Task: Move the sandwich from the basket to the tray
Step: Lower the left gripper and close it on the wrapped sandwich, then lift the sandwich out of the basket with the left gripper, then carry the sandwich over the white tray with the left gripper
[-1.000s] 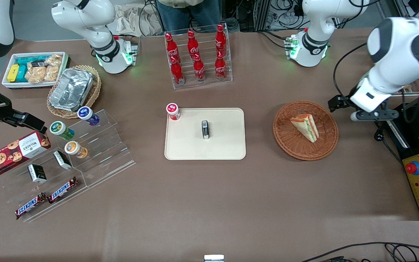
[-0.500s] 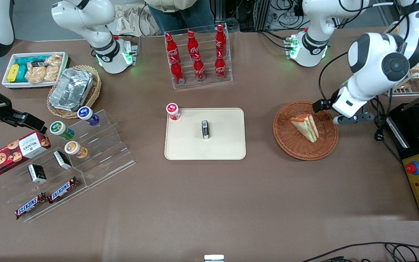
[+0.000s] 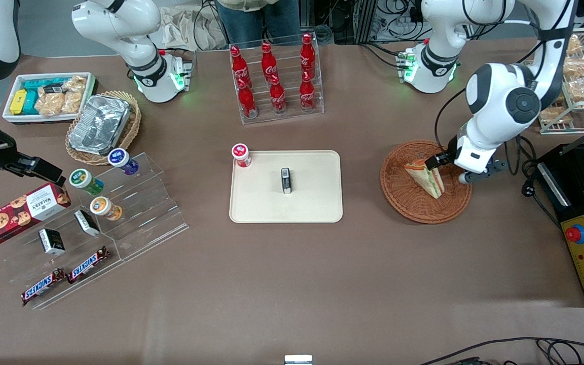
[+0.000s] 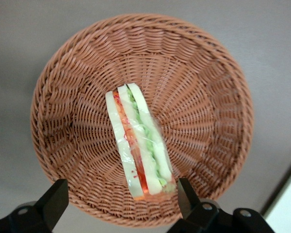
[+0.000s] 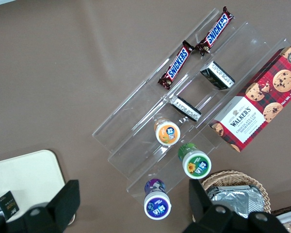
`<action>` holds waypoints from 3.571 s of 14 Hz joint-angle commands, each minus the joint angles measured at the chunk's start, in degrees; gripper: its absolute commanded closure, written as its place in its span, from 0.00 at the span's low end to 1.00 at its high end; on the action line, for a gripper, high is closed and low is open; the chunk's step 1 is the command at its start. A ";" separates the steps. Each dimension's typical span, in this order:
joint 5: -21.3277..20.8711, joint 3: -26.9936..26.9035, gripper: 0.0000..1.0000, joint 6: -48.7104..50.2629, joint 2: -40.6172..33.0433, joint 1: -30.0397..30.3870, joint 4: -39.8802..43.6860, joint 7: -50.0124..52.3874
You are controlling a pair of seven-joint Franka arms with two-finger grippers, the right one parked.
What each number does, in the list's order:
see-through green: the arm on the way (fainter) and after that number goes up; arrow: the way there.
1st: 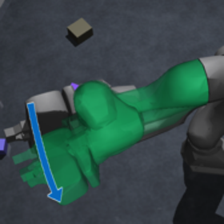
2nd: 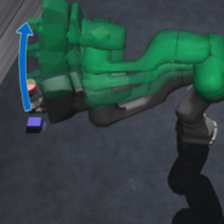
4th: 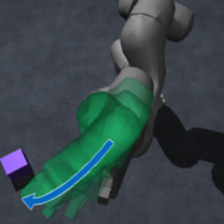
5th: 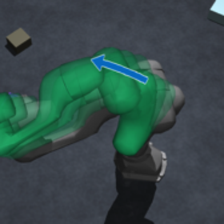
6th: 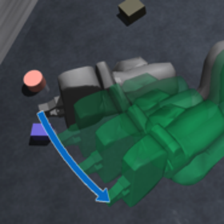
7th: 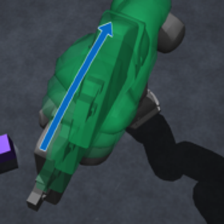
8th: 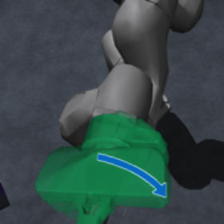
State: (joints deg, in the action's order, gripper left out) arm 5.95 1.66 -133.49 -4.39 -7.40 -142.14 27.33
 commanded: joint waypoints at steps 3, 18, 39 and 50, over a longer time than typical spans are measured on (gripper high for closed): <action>0.91 0.10 0.01 -5.71 1.83 -2.09 -0.95 7.45; 0.21 0.01 0.46 -11.27 6.15 -4.82 -2.09 13.36; -2.60 -0.52 1.00 32.59 4.30 -2.45 39.21 10.81; -1.81 5.17 1.00 34.00 7.89 -7.54 39.39 9.05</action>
State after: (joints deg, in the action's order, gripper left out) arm 4.12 4.26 -100.55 0.44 -13.74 -104.75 36.38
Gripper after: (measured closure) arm 0.855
